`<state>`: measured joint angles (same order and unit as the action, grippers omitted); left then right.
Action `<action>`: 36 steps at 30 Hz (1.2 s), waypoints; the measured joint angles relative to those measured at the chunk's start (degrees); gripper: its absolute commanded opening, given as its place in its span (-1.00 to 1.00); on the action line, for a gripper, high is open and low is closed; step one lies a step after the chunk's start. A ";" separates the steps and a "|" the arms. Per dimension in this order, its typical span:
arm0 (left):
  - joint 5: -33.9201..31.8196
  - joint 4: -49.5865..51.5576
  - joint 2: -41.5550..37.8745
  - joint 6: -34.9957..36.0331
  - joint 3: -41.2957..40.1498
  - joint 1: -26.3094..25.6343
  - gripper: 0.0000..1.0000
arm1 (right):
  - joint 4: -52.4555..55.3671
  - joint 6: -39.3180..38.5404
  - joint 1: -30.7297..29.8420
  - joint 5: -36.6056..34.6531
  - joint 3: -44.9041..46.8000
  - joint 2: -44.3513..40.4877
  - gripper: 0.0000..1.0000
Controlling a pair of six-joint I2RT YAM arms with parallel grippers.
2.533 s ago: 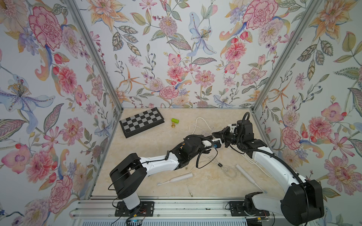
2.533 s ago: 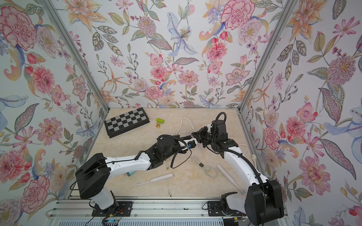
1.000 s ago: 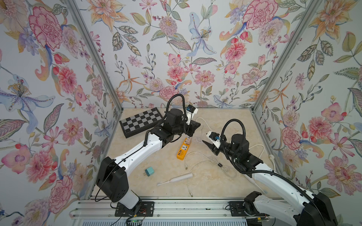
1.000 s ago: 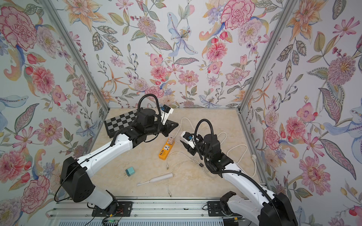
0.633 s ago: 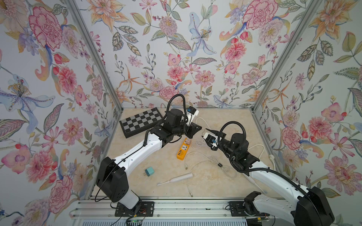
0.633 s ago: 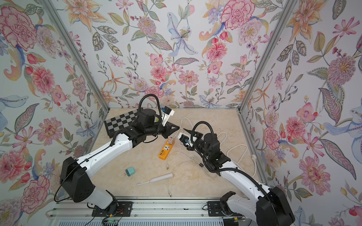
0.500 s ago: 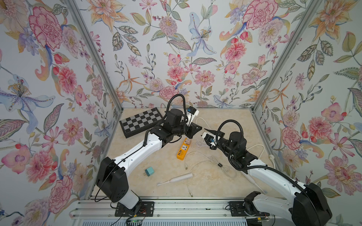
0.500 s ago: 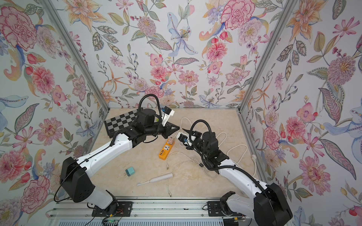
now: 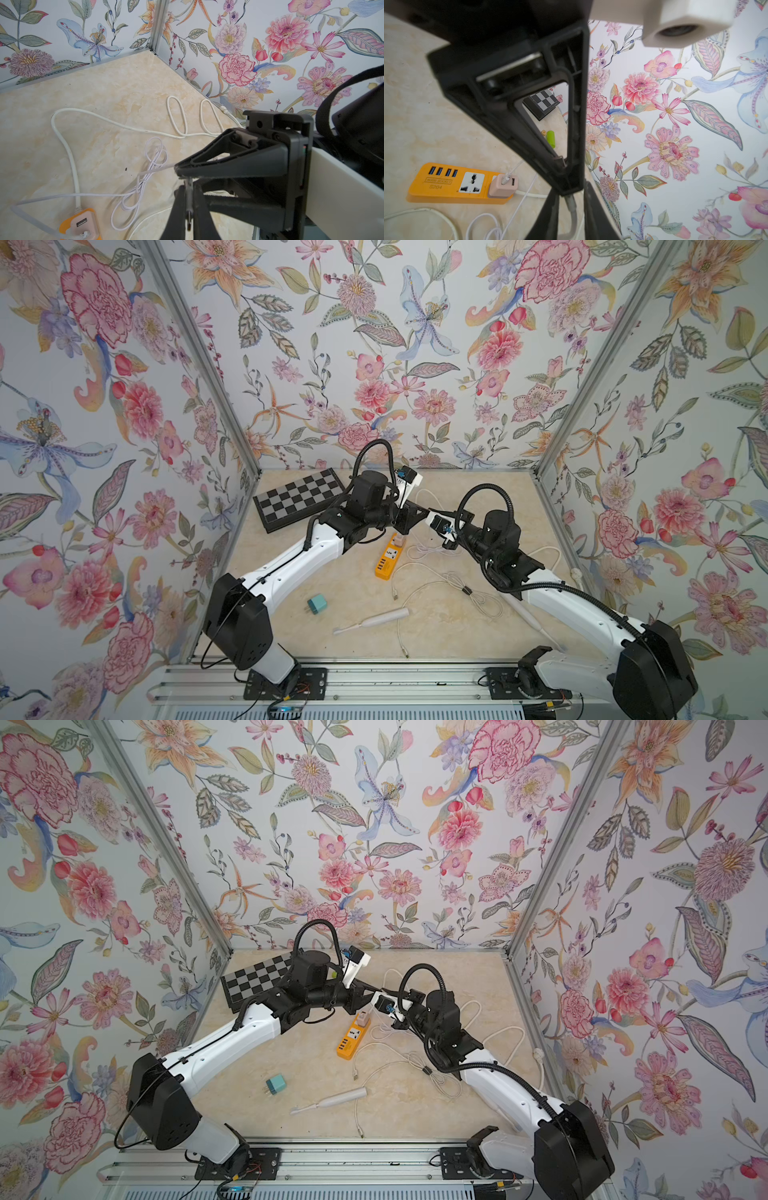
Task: Charge the electric toothbrush
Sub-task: Pick up the charging cable from the center of the board, then pick up the electric toothbrush from the center of the board.
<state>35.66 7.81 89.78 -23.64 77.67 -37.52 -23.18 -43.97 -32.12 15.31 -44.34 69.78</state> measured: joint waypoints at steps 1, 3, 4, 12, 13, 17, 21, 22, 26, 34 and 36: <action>0.04 -0.07 0.00 -0.02 0.00 0.00 -1.00 | 0.15 0.02 0.00 0.13 -0.11 0.15 -0.67; 0.07 -0.09 0.00 -0.15 0.02 0.00 -1.00 | 0.50 0.04 0.00 0.31 -0.35 0.42 -0.71; 0.13 -0.11 0.00 -0.28 0.00 0.00 -1.00 | 0.61 0.02 0.00 0.33 -0.35 0.42 -0.77; -0.09 -0.13 -0.02 -0.87 0.02 0.02 -0.80 | 1.46 0.26 0.07 0.52 -0.48 0.68 -1.00; -0.11 -0.13 -0.02 -0.87 0.02 0.02 -0.68 | 1.46 0.28 0.07 0.55 -0.48 0.68 -1.00; -0.48 -0.09 -0.24 -1.40 0.02 0.00 -0.15 | 1.57 1.05 0.07 0.22 -0.52 0.68 -1.00; -4.02 -0.07 -1.95 -3.41 -0.55 0.00 0.00 | 3.13 4.24 0.48 -0.85 -0.90 0.68 -1.00; -5.66 -0.20 -3.28 -4.39 -1.53 0.00 0.00 | 3.63 5.75 0.92 -1.01 -1.11 0.68 -1.00; -13.22 -1.60 -11.54 -11.21 -9.70 -0.13 0.03 | 8.22 13.38 2.62 -1.95 -3.67 1.03 -1.00; -32.52 -1.73 -25.35 -36.81 -30.69 -10.43 0.07 | 14.91 30.67 3.91 -2.62 -6.78 3.13 -1.00; -36.22 -0.28 -26.84 -44.48 -33.86 -14.84 0.11 | 16.15 34.73 4.94 -1.99 -6.78 3.13 -1.00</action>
<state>-0.56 7.53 62.94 -68.12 43.81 -52.36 -7.03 -9.23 -27.18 13.32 -51.11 72.90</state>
